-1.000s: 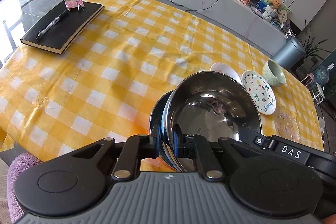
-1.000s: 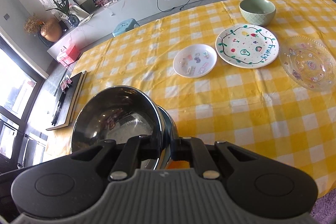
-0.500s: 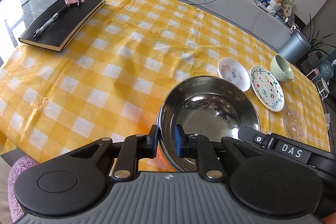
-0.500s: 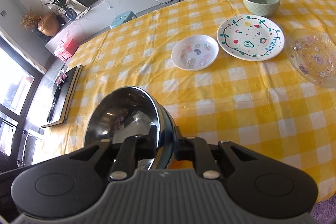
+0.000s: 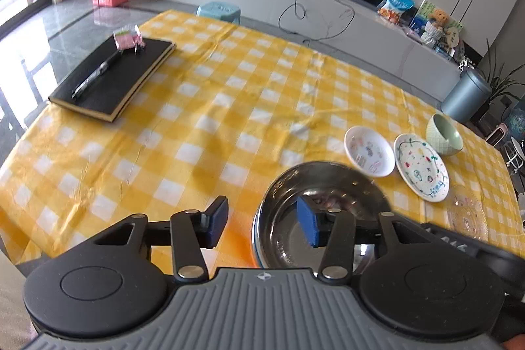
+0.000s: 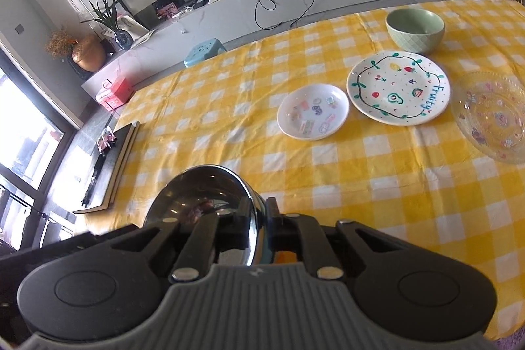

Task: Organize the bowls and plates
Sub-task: 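Lift the blue bowl, lower it into the orange bowl, open gripper, then move the right gripper to the pale green bowl rim and grasp it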

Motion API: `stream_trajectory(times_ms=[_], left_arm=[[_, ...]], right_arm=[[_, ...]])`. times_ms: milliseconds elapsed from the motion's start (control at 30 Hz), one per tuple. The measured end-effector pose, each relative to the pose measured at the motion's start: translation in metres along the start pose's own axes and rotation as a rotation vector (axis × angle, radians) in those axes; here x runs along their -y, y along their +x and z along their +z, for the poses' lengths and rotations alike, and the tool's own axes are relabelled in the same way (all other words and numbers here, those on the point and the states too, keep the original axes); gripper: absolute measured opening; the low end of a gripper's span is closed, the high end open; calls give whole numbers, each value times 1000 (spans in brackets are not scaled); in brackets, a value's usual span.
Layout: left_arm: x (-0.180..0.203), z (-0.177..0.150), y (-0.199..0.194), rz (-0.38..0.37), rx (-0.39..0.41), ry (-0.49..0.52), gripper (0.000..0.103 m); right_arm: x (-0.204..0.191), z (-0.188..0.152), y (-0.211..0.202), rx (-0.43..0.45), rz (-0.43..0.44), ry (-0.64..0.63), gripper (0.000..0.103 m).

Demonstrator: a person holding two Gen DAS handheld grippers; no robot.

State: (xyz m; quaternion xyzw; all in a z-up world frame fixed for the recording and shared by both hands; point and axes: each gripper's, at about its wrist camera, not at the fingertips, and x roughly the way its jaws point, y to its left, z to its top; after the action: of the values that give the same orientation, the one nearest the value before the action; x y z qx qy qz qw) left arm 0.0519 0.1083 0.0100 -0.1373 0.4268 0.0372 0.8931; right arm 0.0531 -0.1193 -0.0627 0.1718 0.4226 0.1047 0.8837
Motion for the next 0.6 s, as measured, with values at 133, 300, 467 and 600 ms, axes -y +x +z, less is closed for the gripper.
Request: stream_trajectory(times_ms=[133, 300, 467, 600], left_arm=[[10, 2, -8, -4, 29, 24, 57], [30, 4, -15, -34, 63, 67, 57], [58, 8, -14, -88, 78, 108, 57], [87, 11, -5, -147, 76, 149, 57]], right_arm=[[8, -2, 8, -19, 3, 19, 4], [17, 3, -5, 22, 51, 50, 12], [37, 16, -30, 120, 46, 78, 29], [61, 26, -47, 203, -22, 74, 41]])
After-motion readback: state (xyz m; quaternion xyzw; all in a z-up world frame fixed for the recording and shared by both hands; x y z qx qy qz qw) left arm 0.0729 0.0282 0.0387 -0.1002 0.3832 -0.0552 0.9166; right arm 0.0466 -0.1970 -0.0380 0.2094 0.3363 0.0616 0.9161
